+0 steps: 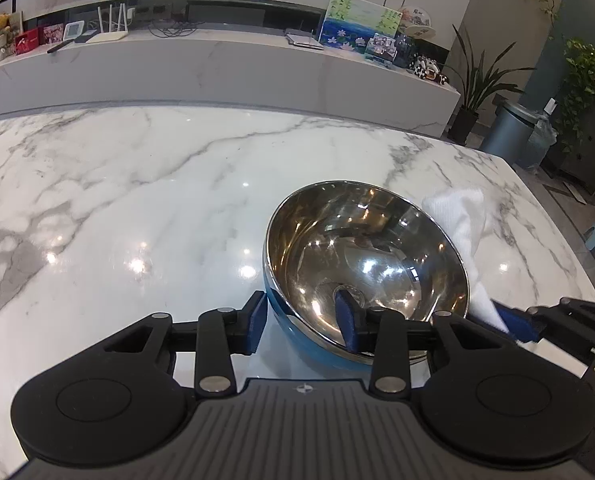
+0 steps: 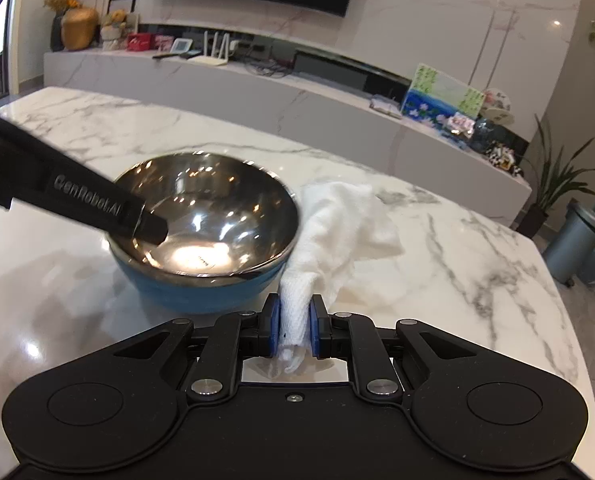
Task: Clean bowl
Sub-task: 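Turn the bowl by its rim with the left gripper while the right gripper wipes the outer wall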
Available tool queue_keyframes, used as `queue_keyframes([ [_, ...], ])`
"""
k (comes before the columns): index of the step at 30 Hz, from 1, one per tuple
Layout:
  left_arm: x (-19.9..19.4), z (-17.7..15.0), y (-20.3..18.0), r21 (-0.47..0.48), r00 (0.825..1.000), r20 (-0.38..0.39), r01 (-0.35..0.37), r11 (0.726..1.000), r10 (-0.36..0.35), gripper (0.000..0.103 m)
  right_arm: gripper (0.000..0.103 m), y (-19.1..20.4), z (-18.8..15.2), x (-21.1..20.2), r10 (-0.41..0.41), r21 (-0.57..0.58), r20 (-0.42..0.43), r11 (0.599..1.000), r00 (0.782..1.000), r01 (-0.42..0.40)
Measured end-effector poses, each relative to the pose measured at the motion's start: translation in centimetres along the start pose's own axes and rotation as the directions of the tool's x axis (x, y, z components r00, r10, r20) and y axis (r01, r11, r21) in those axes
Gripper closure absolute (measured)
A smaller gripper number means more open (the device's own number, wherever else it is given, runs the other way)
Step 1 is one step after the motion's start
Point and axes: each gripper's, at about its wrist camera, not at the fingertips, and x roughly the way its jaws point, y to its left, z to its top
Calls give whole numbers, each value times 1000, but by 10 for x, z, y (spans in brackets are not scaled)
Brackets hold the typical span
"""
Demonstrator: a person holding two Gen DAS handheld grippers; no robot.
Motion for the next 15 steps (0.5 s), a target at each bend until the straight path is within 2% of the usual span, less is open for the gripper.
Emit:
queue_keyframes([
  [5, 1, 1, 1, -7, 1000, -5, 4, 1000, -4, 70, 90, 8, -4, 7, 25, -36, -42, 999, 999, -27],
  [7, 1, 1, 2, -16, 1000, -7, 7, 1000, -7, 67, 90, 10, -5, 12, 31, -42, -62, 999, 998, -34],
  [9, 2, 2, 2, -13, 1000, -13, 12, 1000, -12, 64, 91, 8, -5, 14, 31, -44, -64, 998, 997, -34],
  [15, 5, 4, 0, 17, 1000, -27, 8, 1000, -7, 65, 91, -7, 0, 14, 57, -21, -37, 998, 998, -58],
])
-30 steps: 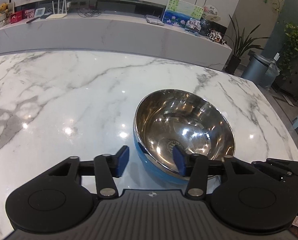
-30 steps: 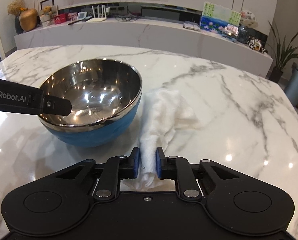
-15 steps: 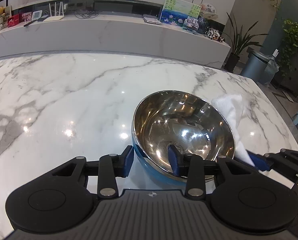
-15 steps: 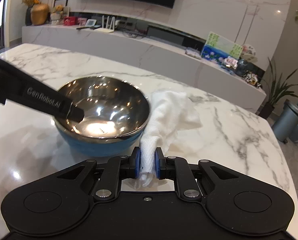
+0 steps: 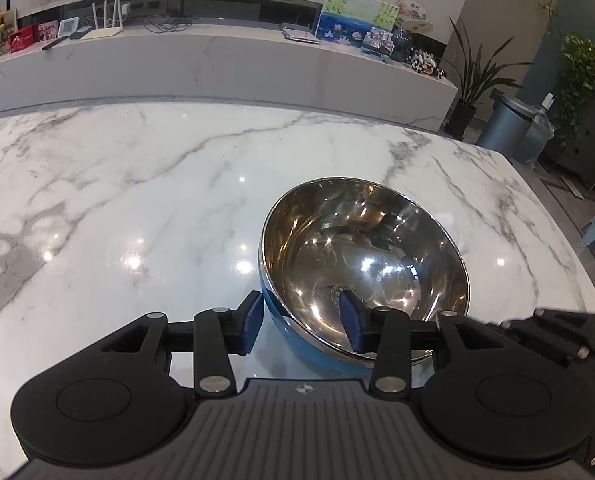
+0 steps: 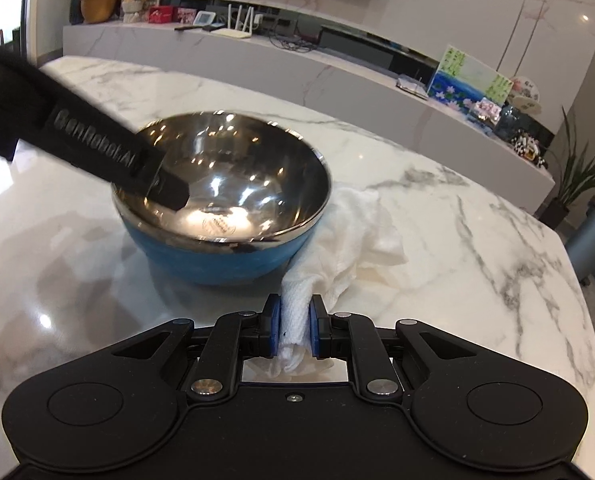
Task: Clean bowl
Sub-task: 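Turn the bowl by its rim with the left gripper while the right gripper wipes the outer wall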
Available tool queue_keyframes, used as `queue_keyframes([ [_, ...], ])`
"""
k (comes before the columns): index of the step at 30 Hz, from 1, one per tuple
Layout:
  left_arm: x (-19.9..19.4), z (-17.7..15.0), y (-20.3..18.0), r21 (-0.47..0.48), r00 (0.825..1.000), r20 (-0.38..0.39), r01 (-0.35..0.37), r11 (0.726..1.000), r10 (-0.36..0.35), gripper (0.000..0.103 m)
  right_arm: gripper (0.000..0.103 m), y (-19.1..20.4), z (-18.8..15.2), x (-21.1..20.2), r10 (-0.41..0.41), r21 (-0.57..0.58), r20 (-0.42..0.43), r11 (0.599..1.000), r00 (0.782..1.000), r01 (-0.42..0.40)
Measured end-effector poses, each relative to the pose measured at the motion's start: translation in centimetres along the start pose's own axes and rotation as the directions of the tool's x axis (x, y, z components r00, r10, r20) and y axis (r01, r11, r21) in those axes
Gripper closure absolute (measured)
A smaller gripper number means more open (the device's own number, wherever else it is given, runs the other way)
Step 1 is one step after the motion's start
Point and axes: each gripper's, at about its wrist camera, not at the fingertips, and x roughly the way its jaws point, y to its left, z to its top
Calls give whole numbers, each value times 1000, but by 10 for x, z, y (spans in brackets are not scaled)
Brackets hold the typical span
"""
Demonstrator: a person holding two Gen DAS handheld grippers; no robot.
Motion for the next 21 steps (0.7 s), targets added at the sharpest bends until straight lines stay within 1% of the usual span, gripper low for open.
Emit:
queue_keyframes([
  [4, 3, 4, 1, 27, 1000, -2, 6, 1000, -6, 71, 91, -15, 6, -5, 27, -17, 30, 999, 999, -27],
  [6, 4, 6, 2, 39, 1000, -4, 10, 999, -10, 78, 91, -21, 9, -8, 21, -45, 53, 999, 998, -19],
  [8, 5, 9, 3, 50, 1000, -6, 15, 999, -15, 81, 91, -22, 10, -11, 10, -67, 70, 998, 998, -5],
  [9, 6, 10, 3, 50, 1000, -8, 16, 999, -16, 82, 91, -24, 11, -14, 5, -84, 84, 996, 996, 3],
  [11, 6, 10, 2, 54, 1000, -7, 13, 998, -13, 82, 91, -26, 12, -14, 12, -91, 82, 996, 997, -4],
  [17, 7, 10, 2, 44, 1000, -12, 14, 999, -14, 82, 91, -16, 9, -8, 22, -135, 42, 991, 999, -16],
  [19, 8, 10, 3, 31, 1000, -26, 4, 999, -3, 76, 91, -12, 7, -5, 32, -143, 22, 989, 999, -29],
  [21, 9, 10, 5, 18, 999, -45, 0, 1000, 0, 56, 91, -9, 6, -2, 41, -148, 6, 988, 999, -39],
])
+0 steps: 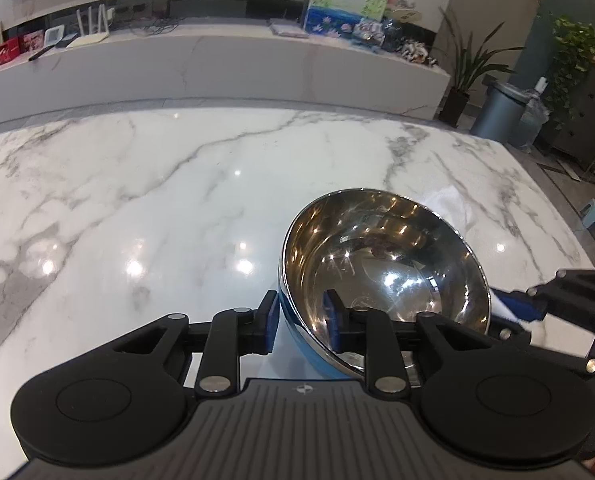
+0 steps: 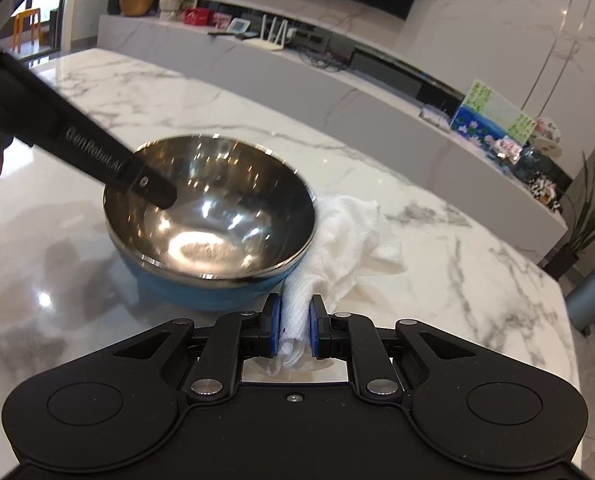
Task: Clean bowl
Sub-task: 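Turn the bowl by its rim with the left gripper while the right gripper wipes the outer wall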
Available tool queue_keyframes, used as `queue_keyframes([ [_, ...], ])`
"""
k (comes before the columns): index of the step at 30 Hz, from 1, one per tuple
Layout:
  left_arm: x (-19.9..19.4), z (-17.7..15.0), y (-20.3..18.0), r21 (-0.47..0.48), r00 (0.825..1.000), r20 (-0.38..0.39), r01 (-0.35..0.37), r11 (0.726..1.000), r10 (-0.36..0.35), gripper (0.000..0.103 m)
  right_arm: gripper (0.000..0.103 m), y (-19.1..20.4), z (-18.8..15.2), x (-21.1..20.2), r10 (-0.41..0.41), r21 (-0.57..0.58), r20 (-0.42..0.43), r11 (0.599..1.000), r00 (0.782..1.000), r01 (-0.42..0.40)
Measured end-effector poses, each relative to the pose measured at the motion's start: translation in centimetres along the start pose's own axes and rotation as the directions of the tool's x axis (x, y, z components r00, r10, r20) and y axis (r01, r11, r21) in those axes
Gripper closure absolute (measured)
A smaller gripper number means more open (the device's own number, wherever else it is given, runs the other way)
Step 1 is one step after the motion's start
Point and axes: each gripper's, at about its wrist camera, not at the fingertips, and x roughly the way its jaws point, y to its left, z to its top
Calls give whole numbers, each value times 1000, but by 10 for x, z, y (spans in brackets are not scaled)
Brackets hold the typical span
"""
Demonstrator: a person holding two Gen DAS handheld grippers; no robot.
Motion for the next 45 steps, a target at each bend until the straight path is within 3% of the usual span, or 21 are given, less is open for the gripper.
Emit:
queue_keyframes([
  [7, 3, -2, 3, -40, 998, -63, 19, 999, -22, 55, 91, 10, -5, 9, 19, -20, -44, 1000, 999, -20],
  [12, 4, -1, 3, -18, 998, -62, 4, 1000, -5, 74, 91, 5, -3, 5, -3, -3, -21, 1000, 1000, 3],
  [22, 6, 3, 3, 12, 1000, -11, -11, 1000, 11, 86, 91, -6, 1, -16, -46, 10, 72, 999, 996, 46],
  [32, 6, 3, 3, 3, 1000, -11, -14, 1000, 14, 86, 91, 7, -2, -6, 3, -12, 6, 1000, 1000, -3],
  [34, 6, 3, 4, -9, 1000, -14, -11, 1000, 11, 82, 91, 10, -4, -3, 20, -13, -18, 1000, 1000, -20],
  [38, 8, 1, 5, -33, 999, -49, -4, 999, 3, 60, 91, 16, -6, 0, 31, -32, -41, 999, 999, -32],
  [43, 10, -3, 1, -15, 998, -66, -7, 1000, 6, 60, 91, 16, -6, 2, 33, -23, -50, 999, 998, -34],
  [45, 10, -4, -1, -2, 998, -64, -2, 1000, 2, 66, 91, 16, -6, 3, 32, -20, -51, 999, 998, -34],
])
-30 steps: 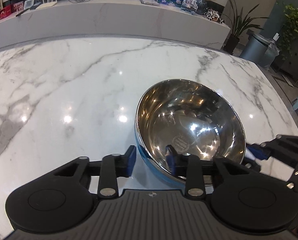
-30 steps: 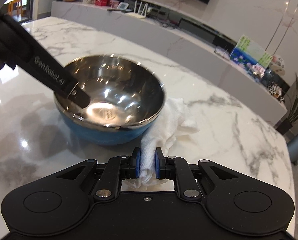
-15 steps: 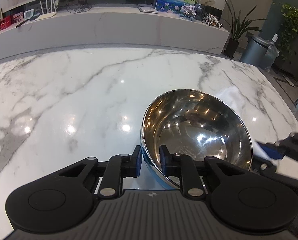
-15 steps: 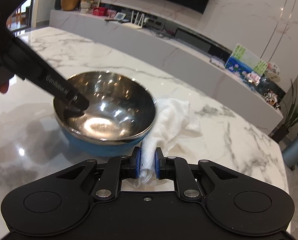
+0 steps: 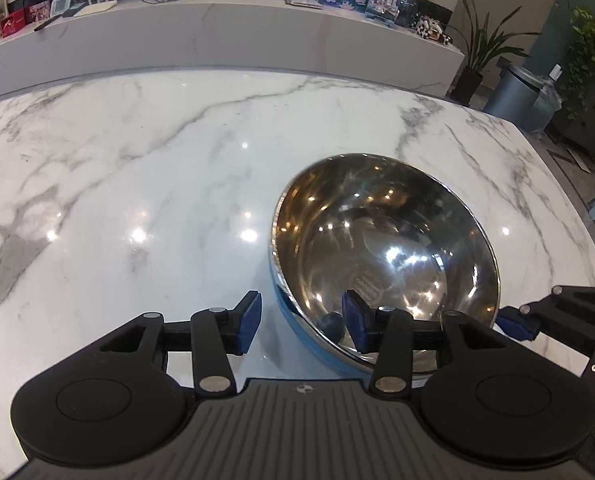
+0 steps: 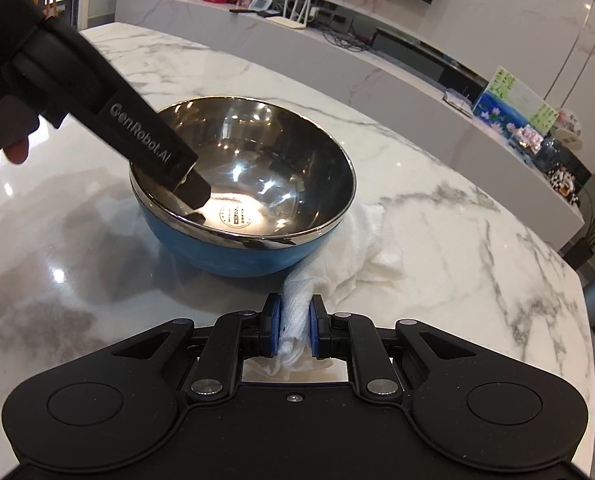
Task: Clean bowl
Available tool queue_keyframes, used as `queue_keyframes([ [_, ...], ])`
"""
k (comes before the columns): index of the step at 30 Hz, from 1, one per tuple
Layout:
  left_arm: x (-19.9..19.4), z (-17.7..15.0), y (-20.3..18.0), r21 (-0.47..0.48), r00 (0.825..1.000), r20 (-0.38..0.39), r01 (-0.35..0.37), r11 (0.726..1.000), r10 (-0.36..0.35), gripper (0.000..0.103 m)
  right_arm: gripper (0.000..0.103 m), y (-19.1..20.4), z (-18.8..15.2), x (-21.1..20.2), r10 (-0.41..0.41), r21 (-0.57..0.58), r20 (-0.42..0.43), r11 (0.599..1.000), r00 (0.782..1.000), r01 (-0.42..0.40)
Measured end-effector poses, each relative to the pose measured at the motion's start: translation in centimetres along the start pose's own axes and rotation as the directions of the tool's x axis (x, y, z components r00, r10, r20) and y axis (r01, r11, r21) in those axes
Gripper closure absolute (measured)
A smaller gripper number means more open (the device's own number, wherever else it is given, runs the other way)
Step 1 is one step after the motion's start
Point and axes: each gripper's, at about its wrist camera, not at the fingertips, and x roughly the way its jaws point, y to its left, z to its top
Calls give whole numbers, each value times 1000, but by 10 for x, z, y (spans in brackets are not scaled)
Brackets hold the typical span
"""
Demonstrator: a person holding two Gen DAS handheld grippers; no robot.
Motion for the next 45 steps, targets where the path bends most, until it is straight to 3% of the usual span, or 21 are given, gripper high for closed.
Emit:
queue_keyframes([
  [8, -2, 2, 0, 56, 1000, 29, -11, 998, 10, 84, 91, -13, 5, -6, -57, 37, 45, 998, 997, 56],
  [14, -3, 2, -6, 103, 999, 34, -32, 994, 29, 86, 91, -24, 7, -18, -79, 75, 122, 995, 989, 70],
  [28, -3, 1, -4, 102, 1000, 25, -16, 995, 13, 86, 91, -5, -1, -1, 5, -3, 7, 1000, 1000, -5],
  [31, -3, 0, -2, 74, 1000, 6, -2, 997, 1, 74, 91, -3, -1, 0, 8, -3, -1, 1000, 1000, -8],
  [33, -3, -1, 0, 44, 1000, -14, 12, 999, -12, 57, 91, -4, -1, 1, 10, 5, -2, 1000, 1000, -10],
  [37, -6, -3, -2, 38, 999, -26, 20, 999, -19, 57, 91, -3, -1, 2, 8, 4, -3, 1000, 1000, -8],
  [45, -6, -2, -6, 83, 1000, -10, 2, 997, -1, 80, 91, -8, -2, 3, 5, 1, -1, 1000, 1000, -5],
])
